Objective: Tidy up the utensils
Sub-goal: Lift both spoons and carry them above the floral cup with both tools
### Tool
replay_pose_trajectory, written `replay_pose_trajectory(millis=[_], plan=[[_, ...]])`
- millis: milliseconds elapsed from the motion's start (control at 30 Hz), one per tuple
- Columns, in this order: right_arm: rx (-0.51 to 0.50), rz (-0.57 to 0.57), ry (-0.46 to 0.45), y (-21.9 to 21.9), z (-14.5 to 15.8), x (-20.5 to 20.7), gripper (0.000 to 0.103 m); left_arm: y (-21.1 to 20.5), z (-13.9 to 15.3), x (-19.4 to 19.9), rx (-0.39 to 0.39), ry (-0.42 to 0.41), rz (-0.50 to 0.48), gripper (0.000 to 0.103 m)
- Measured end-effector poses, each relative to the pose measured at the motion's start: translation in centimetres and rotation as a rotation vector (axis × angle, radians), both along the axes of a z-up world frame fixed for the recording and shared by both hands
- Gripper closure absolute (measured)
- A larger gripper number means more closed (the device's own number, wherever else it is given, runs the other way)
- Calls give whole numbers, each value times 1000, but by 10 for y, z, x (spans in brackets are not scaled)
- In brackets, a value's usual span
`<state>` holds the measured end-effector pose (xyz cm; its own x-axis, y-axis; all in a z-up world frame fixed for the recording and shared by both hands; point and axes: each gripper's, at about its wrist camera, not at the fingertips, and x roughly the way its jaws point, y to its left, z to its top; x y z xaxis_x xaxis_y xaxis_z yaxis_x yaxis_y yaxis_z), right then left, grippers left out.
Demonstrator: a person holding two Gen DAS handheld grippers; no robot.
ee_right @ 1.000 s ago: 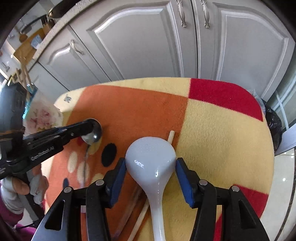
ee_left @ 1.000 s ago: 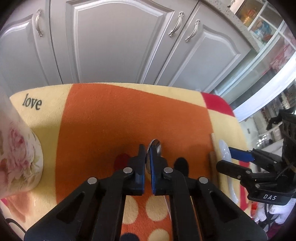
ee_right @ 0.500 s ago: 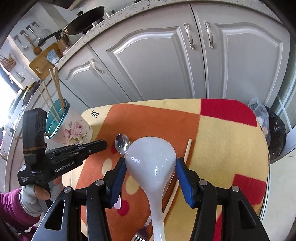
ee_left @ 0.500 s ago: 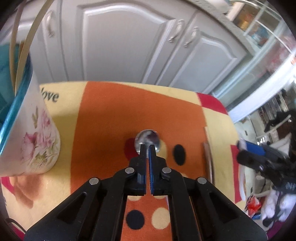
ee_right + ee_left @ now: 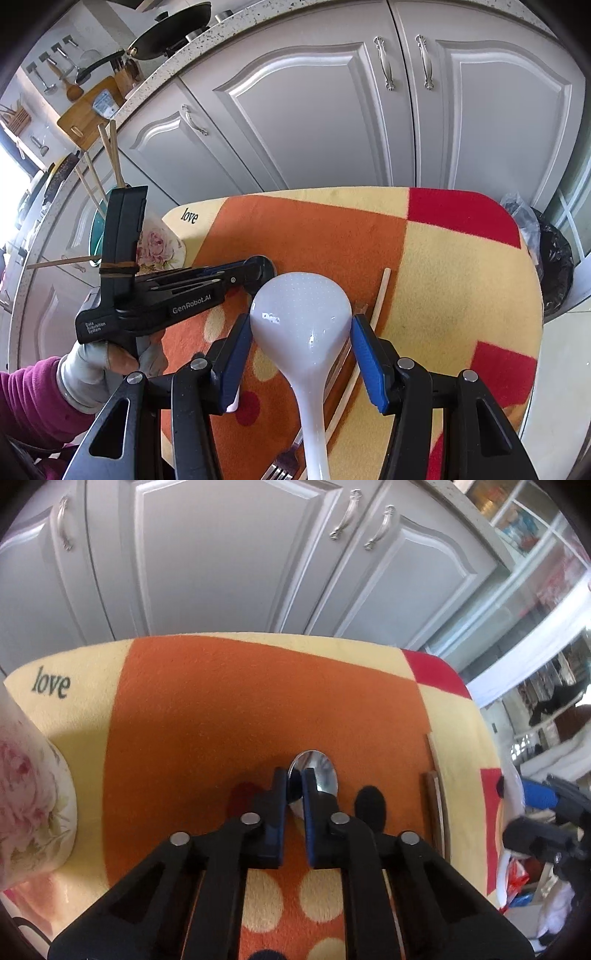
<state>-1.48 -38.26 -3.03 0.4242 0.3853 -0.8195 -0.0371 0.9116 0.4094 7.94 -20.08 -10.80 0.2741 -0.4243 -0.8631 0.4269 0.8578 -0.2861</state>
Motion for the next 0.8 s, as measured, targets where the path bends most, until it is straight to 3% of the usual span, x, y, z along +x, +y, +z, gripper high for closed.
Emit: replay_pose_trajectory(millis=[300, 433, 600, 800], plan=[[39, -8, -34, 7, 12, 2, 50, 31, 38, -28, -40, -35, 26, 102], [87, -7, -75, 13, 28, 1, 50, 53, 79, -51, -72, -115, 33, 102], [81, 30, -123, 32, 50, 6, 50, 90, 127, -68, -138, -174, 58, 102], [60, 110, -175, 66, 78, 14, 50, 145, 190, -76, -151, -297, 120, 102]])
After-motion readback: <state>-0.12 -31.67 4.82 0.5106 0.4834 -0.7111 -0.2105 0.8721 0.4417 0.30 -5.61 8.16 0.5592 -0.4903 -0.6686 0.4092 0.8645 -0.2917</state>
